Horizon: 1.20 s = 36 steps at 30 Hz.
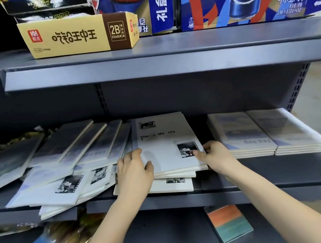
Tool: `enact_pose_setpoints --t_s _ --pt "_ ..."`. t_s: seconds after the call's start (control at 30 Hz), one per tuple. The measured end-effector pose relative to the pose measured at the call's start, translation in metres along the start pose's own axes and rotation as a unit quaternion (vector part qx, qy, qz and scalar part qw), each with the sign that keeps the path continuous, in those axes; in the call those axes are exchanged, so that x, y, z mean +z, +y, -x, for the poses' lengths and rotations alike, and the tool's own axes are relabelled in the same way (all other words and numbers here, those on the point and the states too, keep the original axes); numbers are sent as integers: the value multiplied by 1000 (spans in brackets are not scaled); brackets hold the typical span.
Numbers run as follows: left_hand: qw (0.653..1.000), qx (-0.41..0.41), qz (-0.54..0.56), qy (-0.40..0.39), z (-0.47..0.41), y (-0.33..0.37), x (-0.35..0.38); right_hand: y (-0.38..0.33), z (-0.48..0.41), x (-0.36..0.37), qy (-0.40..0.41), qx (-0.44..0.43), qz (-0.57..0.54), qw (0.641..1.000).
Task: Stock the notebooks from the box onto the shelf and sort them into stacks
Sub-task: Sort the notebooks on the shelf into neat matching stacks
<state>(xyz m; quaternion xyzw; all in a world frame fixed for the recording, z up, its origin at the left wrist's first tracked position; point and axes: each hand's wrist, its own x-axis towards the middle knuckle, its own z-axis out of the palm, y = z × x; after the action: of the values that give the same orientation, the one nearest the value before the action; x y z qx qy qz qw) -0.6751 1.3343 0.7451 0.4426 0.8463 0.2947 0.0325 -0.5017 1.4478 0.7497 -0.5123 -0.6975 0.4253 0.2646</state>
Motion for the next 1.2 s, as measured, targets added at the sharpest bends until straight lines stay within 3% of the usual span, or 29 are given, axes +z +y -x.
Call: enact_pose_setpoints --t_s 0.27,0.43,0.57,0.63,0.73,0.87,1.0,1.1,1.2 --pt "996 -55 70 -6 -17 7 -7 -7 3 -6 19 -27 -3 999" --pt "976 -85 197 25 -24 8 -8 -19 9 -8 -65 20 -85 994" --pt "961 -97 258 31 -26 6 -7 -18 14 -11 -88 18 -133 987" --pt "976 -88 200 14 -25 6 -4 -16 17 -13 -89 16 -146 985" --pt "999 -2 28 -38 -11 15 -1 -15 21 -13 -88 29 -192 977" --pt "971 122 -150 -144 18 35 5 -17 23 -15 -94 33 -253 962" --pt "964 155 -215 -26 21 31 8 -22 30 -18 -108 13 -260 959" --pt "960 206 -184 39 20 31 -3 -22 33 -22 -91 10 -284 954" --pt "960 205 -151 119 20 30 -15 -21 32 -25 -87 2 -276 957"
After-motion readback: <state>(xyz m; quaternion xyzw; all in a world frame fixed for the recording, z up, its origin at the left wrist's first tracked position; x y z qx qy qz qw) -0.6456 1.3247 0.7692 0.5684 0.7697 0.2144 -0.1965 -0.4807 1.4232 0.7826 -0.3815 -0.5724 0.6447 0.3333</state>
